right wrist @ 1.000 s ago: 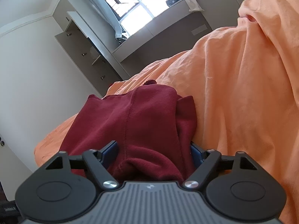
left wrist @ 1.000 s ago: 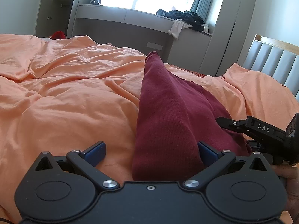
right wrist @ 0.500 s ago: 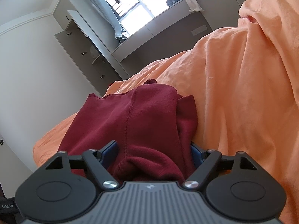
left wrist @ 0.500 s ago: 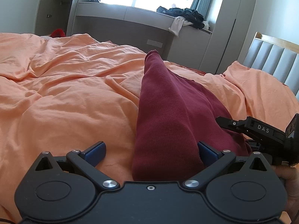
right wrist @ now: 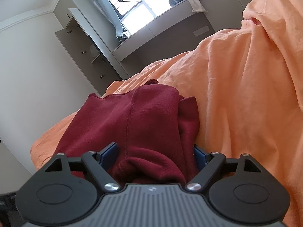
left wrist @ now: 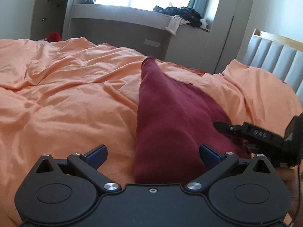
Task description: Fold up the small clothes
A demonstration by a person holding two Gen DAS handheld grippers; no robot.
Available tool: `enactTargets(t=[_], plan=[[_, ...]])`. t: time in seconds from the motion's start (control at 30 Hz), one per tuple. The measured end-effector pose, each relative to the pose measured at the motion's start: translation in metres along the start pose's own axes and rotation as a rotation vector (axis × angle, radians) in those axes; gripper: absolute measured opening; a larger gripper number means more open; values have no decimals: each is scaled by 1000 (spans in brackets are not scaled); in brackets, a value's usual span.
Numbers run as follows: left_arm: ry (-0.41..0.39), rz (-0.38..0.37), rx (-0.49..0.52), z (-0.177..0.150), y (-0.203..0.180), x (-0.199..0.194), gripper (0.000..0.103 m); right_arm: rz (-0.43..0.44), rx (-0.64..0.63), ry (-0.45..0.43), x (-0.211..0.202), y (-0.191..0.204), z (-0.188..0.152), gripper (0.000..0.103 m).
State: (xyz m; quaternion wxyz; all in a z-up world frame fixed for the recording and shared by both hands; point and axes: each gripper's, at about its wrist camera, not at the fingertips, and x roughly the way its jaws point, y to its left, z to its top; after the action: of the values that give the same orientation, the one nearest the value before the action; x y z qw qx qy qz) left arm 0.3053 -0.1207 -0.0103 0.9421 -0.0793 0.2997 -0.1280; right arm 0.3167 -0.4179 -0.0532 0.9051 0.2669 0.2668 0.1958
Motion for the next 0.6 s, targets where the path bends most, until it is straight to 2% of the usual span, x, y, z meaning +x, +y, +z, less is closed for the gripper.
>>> enactTargets(t=[0.33,0.43,0.6], plan=[[-48,-78,-57,34,27,2,103,-12,-23,4,2,7,0,87],[0,-77,-64,43,36,23,103,-13,-24,5,1,7,1,87],[75,-132,-133,44,48,46,103,-10,-22,3,1,7,1,87]])
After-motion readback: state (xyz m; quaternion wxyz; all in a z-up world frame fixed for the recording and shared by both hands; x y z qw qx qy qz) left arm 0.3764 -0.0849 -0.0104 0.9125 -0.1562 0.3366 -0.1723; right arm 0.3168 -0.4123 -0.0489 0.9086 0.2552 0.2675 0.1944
